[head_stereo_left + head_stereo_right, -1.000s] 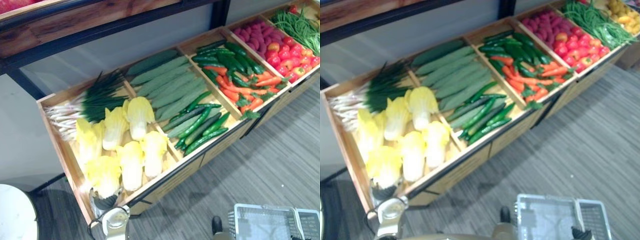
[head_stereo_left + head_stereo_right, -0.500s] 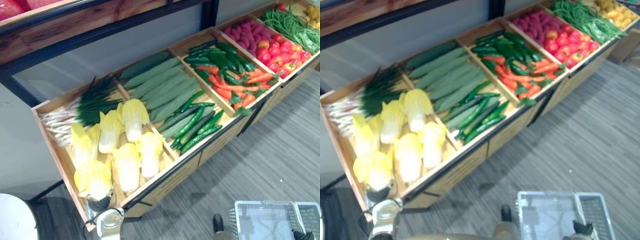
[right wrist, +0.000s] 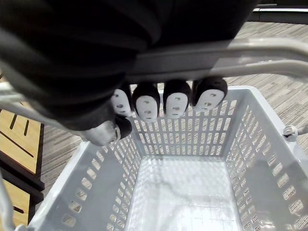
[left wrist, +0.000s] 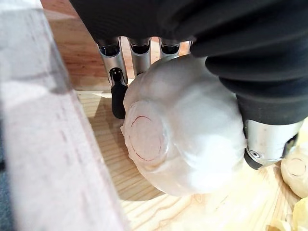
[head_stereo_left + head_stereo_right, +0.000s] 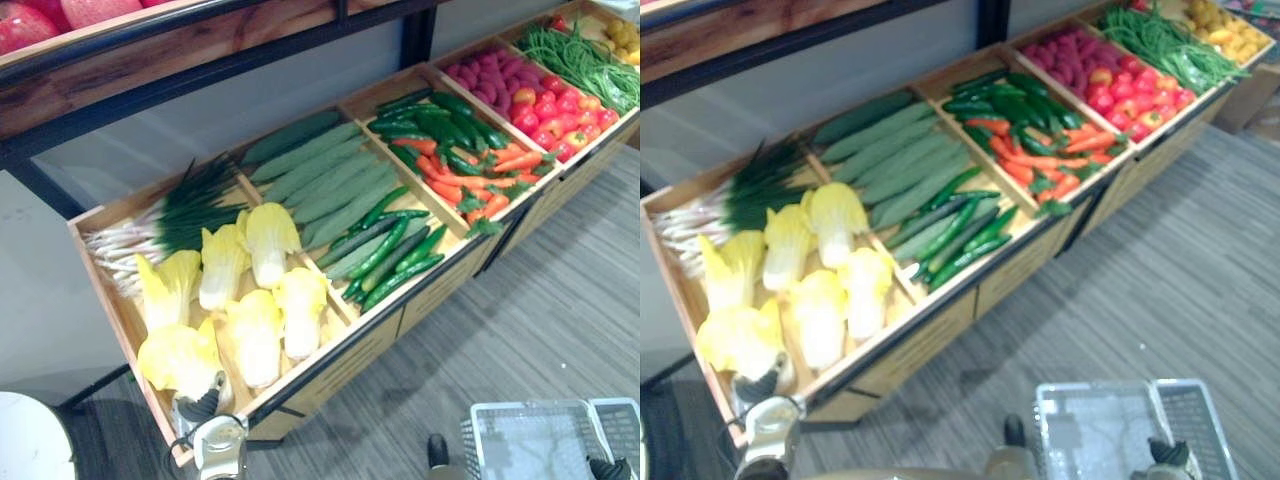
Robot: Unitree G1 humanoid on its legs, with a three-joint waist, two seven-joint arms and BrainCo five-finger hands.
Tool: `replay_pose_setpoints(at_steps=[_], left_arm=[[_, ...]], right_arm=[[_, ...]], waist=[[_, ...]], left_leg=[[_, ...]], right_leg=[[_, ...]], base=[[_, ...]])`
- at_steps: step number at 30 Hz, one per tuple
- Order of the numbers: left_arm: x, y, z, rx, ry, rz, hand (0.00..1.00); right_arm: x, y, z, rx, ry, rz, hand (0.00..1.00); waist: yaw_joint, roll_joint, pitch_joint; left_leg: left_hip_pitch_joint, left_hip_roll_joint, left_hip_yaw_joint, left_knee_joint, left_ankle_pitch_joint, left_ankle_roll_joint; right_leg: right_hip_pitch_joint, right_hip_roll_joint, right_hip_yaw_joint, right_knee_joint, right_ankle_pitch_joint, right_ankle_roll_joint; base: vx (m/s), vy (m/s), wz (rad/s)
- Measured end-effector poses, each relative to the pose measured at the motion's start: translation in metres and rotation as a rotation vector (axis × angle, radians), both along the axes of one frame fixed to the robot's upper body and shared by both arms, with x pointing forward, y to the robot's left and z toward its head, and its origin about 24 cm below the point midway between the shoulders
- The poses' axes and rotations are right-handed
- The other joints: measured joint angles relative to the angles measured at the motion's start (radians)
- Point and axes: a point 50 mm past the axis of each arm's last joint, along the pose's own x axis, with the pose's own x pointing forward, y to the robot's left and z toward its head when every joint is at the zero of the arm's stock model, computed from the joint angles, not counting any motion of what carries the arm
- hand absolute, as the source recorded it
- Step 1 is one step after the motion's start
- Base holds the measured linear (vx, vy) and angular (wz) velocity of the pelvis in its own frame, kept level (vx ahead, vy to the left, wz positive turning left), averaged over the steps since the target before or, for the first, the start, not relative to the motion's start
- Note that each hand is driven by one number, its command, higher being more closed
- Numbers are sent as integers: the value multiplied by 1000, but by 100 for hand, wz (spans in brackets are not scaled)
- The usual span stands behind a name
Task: Pick vegetable in the basket
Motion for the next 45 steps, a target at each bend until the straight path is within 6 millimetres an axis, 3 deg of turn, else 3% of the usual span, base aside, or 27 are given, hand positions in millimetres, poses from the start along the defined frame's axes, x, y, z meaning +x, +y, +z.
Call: replay_pose_setpoints(at_steps=[12, 22, 31, 35, 37, 40, 43, 45], left_arm=[[0, -16, 13, -31, -76, -85, 100], [1, -12, 34, 32, -151, -140, 100], [1, -5, 71, 176, -266, -174, 100], [11, -12, 104, 250, -411, -246, 100], [19, -20, 124, 306, -491, -370, 100], [27, -32, 135, 336, -532, -528, 100], [34, -53, 142, 298, -582, -744, 100], [36, -67, 141, 249, -580, -928, 100]], right_arm=[[-18, -9, 2, -1, -17, -120, 100], [-24, 5, -8, 44, -10, -138, 100], [-35, -1, -6, 42, -3, -172, 100], [-34, -15, 4, -1, -2, -164, 100], [-27, -31, 17, -58, 1, -125, 100], [-13, -47, 32, -122, 0, -53, 100], [19, -56, 55, -221, -16, 120, 100], [55, -56, 75, -299, 3, 358, 100]], waist=[[5, -4, 2], [20, -14, -11], [30, -24, -61], [31, -24, -61], [31, -23, -62], [28, -22, -63], [20, -17, -65], [-4, -14, -64]], left_leg=[[7, -6, -57, -11, 6, 8], [12, -10, -66, -16, 15, 15], [9, -10, -72, -19, 18, 16], [13, -13, -72, -32, 23, 16], [15, -12, -55, -36, 27, 16], [34, -11, -25, -40, 26, 15], [49, -13, 31, -44, 24, 12], [70, -16, 75, -44, 22, 10]], right_leg=[[47, -14, -83, 6, 0, 0], [51, -18, -94, 17, -3, -5], [54, -19, -96, 19, -4, -5], [56, -17, -93, 19, -4, -5], [43, -13, -73, 22, -4, -5], [39, -5, -42, 23, -4, -4], [5, 4, 16, 37, -1, -2], [-16, 13, 66, 41, 4, 0]], base=[[-15, -36, 15], [-55, -41, 2], [-28, -32, 2], [-45, -32, 1], [-26, -33, -17], [-13, -30, -32], [-8, -21, -53], [-3, -16, -61]])
